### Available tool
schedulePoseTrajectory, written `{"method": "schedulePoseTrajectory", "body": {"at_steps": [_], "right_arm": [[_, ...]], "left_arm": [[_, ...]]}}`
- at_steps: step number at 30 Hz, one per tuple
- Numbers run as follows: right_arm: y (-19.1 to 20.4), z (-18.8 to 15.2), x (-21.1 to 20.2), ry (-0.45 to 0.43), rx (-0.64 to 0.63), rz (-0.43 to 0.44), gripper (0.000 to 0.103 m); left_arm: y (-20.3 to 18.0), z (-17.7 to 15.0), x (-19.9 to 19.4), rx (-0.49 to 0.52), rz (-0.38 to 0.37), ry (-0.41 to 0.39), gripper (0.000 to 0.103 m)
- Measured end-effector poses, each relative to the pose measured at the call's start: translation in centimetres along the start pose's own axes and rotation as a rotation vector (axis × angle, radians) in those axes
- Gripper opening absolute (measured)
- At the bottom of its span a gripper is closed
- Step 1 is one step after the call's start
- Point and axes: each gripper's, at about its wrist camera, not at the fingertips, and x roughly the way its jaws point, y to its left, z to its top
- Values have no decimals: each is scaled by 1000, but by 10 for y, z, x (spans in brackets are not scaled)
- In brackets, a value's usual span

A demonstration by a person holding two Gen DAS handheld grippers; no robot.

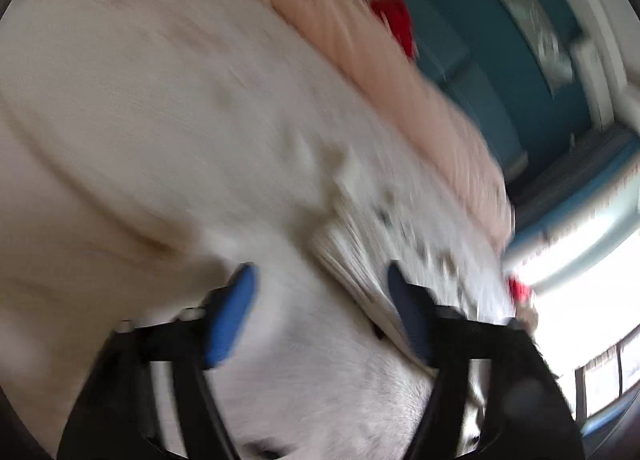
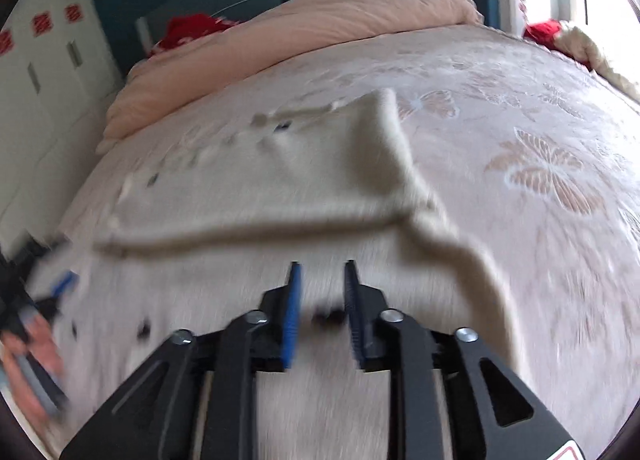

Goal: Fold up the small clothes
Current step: 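Fold the gripped sleeve across the sweater body with the right tool while the left tool grips the other sleeve, then open the right tool to release the sleeve onto the sweater body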

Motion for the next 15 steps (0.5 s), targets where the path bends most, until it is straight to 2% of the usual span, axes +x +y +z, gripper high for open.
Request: {"method": "schedulePoseTrajectory", "body": {"at_steps": [2, 3, 4, 5, 7, 8, 10, 12, 13, 14, 15], "right_arm": [[4, -28, 8, 45, -19, -9, 40], [6, -39, 10, 69, -14, -20, 40], [9, -45, 6, 28, -23, -32, 41], [11, -43, 8, 26, -41, -40, 47], [20, -43, 11, 38, -73, -43, 57], [22, -42, 14, 36, -92, -46, 59], [24, -42, 15, 27, -103, -41, 62], [23, -41, 19, 29, -104, -39, 64], [23, -40, 20, 28, -108, -43, 64], [24, -38, 23, 28, -119, -52, 65], [34, -47, 15, 26, -127, -57, 66]], "left_arm": [[43, 34, -40, -59, 86, -74, 81], [64, 49, -54, -97, 132, -104, 85], [82, 61, -66, -133, 175, -134, 85], [110, 79, -84, -196, 244, -182, 87], [154, 104, -108, -290, 336, -256, 88], [178, 117, -118, -340, 389, -287, 88], [206, 132, -121, -396, 454, -295, 88], [217, 143, -117, -375, 468, -311, 86], [215, 147, -114, -348, 491, -324, 83], [214, 152, -106, -322, 502, -310, 67], [213, 155, -98, -310, 498, -287, 38]]}}
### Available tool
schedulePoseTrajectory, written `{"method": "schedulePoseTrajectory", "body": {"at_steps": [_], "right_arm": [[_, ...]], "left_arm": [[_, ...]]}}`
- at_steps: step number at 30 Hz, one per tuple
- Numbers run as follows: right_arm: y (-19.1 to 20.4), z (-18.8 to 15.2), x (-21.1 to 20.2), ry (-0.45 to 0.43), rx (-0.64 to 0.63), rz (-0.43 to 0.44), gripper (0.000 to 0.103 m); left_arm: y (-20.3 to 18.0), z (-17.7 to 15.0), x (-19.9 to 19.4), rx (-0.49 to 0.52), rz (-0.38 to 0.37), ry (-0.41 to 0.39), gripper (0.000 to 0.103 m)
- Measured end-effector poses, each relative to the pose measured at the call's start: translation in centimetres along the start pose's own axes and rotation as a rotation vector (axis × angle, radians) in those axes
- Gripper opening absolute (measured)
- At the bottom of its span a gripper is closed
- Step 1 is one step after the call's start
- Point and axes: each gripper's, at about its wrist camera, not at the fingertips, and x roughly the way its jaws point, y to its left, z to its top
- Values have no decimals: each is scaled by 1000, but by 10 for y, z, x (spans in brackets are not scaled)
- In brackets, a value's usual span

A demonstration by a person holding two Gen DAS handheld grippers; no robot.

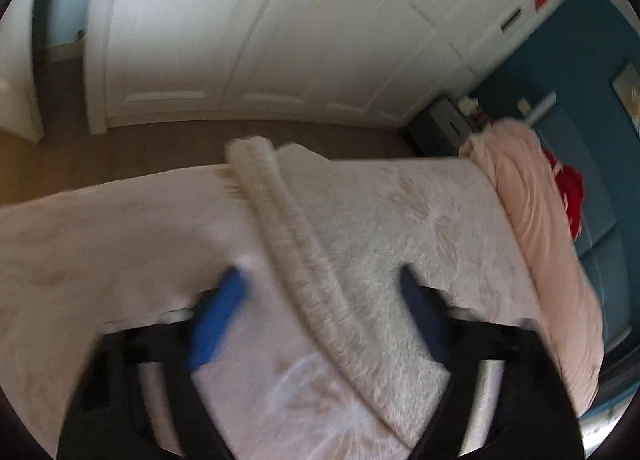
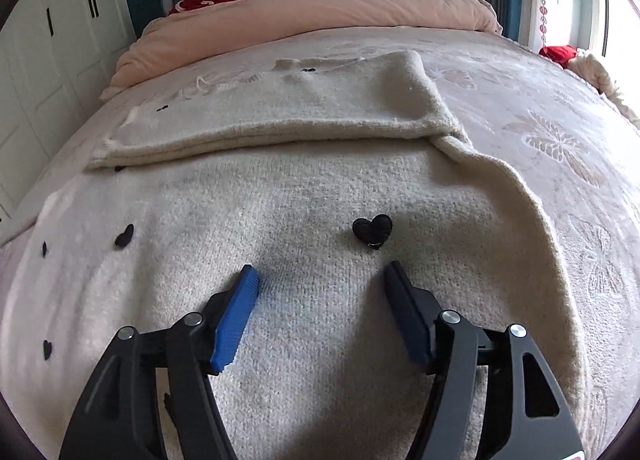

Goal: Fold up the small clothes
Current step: 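Open the right tool to release the sleeve onto the sweater body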

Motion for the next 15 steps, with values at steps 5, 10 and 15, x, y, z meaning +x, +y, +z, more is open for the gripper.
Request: {"method": "schedulePoseTrajectory", "body": {"at_steps": [5, 10, 15], "right_arm": [[8, -14, -2, -8, -6, -4, 68], [10, -15, 2, -17, -5, -4, 68], [11, -14, 4, -16, 0, 0, 68]], "left_arm": [[-39, 8, -7, 73, -9, -19, 9], [-147, -24, -91, 301, -268, -86, 9], [-254, -140, -160, 550, -519, 19, 13]]}}
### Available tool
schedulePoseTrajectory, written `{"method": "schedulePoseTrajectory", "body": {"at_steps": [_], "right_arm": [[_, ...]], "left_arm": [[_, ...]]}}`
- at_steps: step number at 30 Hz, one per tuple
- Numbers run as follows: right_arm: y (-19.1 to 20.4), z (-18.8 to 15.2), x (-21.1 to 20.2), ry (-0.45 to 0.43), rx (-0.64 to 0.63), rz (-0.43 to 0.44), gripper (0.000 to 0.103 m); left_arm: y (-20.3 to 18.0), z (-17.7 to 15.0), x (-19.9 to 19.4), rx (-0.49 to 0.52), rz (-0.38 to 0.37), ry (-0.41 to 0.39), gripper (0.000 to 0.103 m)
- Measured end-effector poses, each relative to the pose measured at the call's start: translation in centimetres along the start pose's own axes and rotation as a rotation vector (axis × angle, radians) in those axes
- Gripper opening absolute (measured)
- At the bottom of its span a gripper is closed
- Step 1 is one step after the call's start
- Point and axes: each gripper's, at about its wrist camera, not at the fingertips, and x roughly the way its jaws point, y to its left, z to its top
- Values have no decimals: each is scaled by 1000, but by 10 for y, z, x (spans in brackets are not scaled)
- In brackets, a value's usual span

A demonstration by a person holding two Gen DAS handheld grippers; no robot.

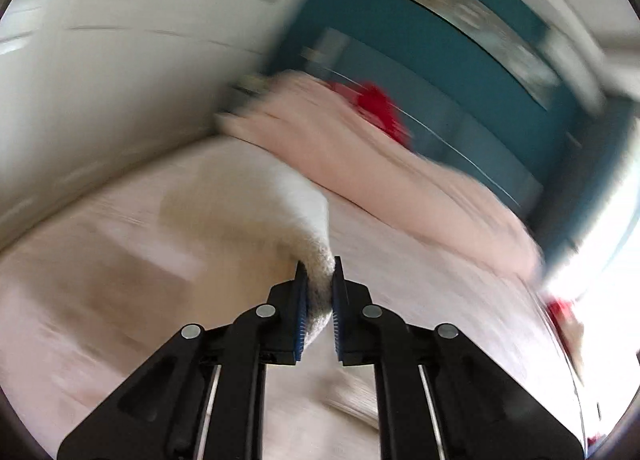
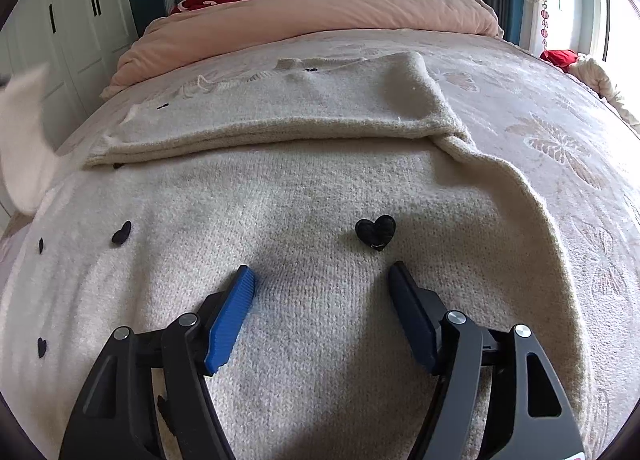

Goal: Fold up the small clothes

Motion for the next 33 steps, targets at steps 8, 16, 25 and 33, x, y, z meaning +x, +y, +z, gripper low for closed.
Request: {"method": "schedulePoseTrajectory", "body": {"at_steps": [8, 16, 25, 33], "right_arm": [[1, 9, 0, 18, 25, 43, 74], [16, 98, -5, 8, 84, 254, 76], [60, 160, 114, 243, 318, 228, 51], [91, 240, 56, 13, 243, 386, 7]], "left_arm": [[-81, -177, 39, -62, -38, 331, 70], [26, -213, -11, -195, 29, 312, 71], [56, -165, -4, -396, -31, 243, 71], [70, -135, 28, -604, -77, 221, 71]]}}
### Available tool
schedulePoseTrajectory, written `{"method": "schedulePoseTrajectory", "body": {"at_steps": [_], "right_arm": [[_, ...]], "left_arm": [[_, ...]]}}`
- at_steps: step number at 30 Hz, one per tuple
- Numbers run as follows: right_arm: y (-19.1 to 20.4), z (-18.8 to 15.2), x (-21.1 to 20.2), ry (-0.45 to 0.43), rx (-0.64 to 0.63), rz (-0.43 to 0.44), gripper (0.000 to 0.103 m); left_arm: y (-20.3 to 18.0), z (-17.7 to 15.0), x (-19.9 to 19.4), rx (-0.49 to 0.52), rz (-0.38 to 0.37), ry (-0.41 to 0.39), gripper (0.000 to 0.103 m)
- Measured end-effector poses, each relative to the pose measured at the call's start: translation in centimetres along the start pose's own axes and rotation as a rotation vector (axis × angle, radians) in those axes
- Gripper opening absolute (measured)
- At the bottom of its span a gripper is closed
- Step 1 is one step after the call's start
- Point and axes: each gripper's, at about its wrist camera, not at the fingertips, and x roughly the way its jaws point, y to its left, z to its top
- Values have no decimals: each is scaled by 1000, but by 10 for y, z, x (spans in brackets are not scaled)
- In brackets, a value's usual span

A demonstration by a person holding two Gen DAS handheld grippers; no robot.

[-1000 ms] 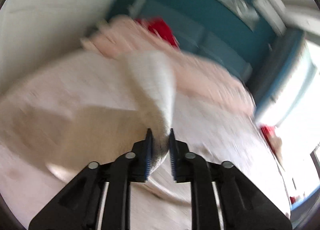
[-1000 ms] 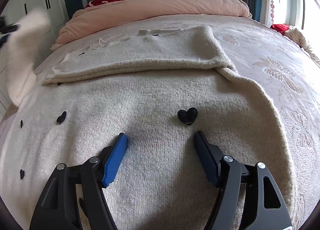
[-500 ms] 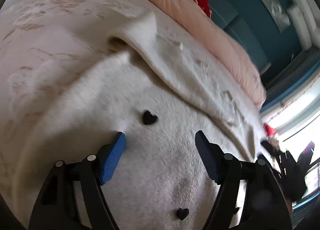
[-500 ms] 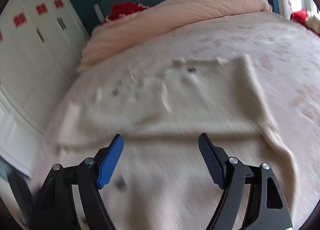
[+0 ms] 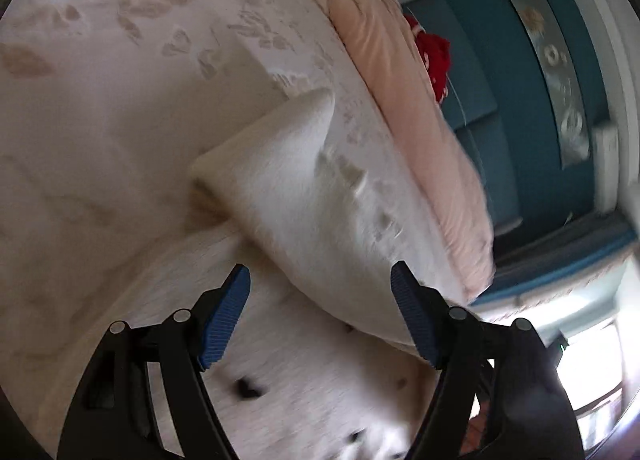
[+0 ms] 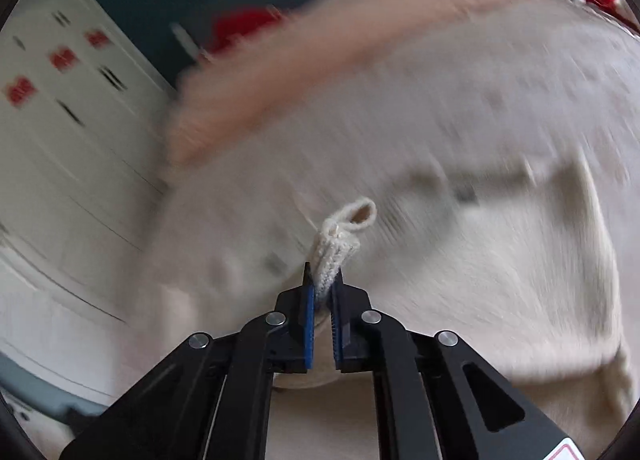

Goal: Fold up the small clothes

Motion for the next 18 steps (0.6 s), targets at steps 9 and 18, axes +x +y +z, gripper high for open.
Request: {"method": "schedulePoseTrajectory", "body": {"at_steps": [9, 18], "right_arm": [[-20, 40, -58, -107, -41, 29, 7], [-165, -19, -37, 37, 78, -237, 6]], "left_arm": [[-5, 23, 51, -104, 88, 26, 44], [6, 5, 71, 20, 165, 55, 12]]}}
